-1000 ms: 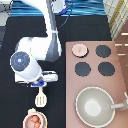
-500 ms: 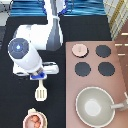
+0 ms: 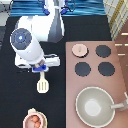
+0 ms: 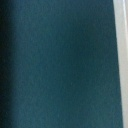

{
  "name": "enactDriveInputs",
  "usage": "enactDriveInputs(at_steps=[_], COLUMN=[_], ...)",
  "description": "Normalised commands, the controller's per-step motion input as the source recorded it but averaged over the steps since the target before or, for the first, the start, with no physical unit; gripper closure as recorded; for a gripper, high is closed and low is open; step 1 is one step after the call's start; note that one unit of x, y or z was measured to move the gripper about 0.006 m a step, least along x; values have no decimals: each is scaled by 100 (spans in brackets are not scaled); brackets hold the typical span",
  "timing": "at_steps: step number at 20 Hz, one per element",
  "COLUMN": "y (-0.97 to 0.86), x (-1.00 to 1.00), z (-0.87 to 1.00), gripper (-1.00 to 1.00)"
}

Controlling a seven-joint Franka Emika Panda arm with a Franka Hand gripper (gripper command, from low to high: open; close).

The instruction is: Take the lid off the pot, put the pot on the plate, and use the tool to push the pot to the front of the table.

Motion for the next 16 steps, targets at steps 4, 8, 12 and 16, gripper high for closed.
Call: enactDriveInputs(at_steps=[4, 8, 12, 16], y=[31, 24, 18, 16], x=[-100, -98, -95, -95], z=[-82, -74, -60, -57], gripper=[100, 100, 100, 100])
